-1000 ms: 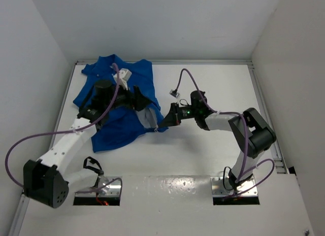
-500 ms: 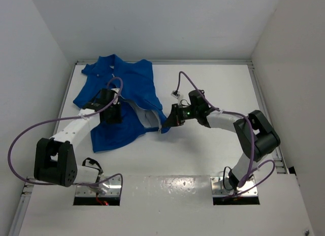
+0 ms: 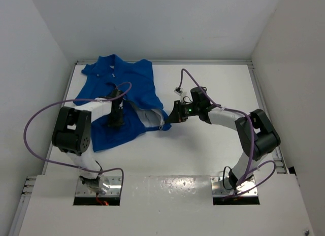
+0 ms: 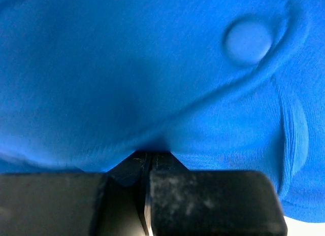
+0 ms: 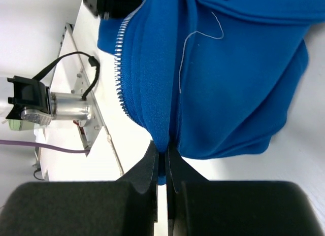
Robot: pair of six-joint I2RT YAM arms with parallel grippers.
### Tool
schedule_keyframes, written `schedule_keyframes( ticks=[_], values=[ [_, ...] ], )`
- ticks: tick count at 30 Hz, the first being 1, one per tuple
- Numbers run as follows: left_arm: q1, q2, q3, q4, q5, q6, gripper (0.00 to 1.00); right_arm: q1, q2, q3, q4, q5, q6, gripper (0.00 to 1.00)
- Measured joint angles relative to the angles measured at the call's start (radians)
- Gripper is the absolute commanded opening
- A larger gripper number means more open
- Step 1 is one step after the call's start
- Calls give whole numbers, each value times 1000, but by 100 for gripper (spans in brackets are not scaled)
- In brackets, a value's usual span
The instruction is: Zip up the jacket
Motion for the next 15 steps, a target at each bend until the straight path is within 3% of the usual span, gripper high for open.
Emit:
schedule_keyframes(
  ticks=[6, 15],
  values=[
    [27, 125, 158, 18, 13, 170, 7, -9, 12, 3, -6, 3, 3, 0],
    [109, 217, 273, 124, 122, 582, 8, -7, 77, 96, -33, 12, 28, 0]
  ],
)
